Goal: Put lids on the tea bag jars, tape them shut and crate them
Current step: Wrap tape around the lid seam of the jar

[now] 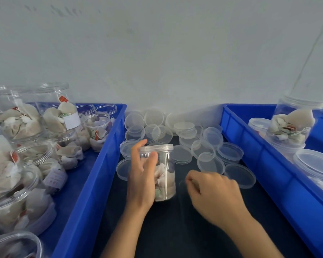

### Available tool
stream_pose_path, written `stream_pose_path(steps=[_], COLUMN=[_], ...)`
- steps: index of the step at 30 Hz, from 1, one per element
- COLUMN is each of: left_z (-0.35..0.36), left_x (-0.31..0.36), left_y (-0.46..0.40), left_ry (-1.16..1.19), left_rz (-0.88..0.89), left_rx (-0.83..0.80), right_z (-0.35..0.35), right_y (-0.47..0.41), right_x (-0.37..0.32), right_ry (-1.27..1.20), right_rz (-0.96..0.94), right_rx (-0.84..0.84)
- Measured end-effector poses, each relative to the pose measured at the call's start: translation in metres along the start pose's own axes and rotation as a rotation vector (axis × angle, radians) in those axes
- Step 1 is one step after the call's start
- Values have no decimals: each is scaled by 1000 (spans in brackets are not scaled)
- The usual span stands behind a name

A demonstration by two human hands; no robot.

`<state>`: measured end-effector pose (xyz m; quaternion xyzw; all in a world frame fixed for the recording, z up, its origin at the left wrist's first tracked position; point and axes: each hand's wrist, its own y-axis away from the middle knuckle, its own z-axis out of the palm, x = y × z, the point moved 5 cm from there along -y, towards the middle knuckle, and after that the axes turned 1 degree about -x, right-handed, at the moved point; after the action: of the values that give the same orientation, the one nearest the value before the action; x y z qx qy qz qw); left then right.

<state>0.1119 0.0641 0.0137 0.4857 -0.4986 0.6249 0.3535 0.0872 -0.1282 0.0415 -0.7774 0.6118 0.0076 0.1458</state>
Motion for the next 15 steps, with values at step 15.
stream_pose_path(steps=[15], left_z=[-9], left_x=[11], left_y=[2], left_ry=[-56], left_rz=[103], left_rx=[81], right_z=[23], right_y=[7], right_x=[-21], right_ry=[238], right_rz=[-104], right_rx=[-72])
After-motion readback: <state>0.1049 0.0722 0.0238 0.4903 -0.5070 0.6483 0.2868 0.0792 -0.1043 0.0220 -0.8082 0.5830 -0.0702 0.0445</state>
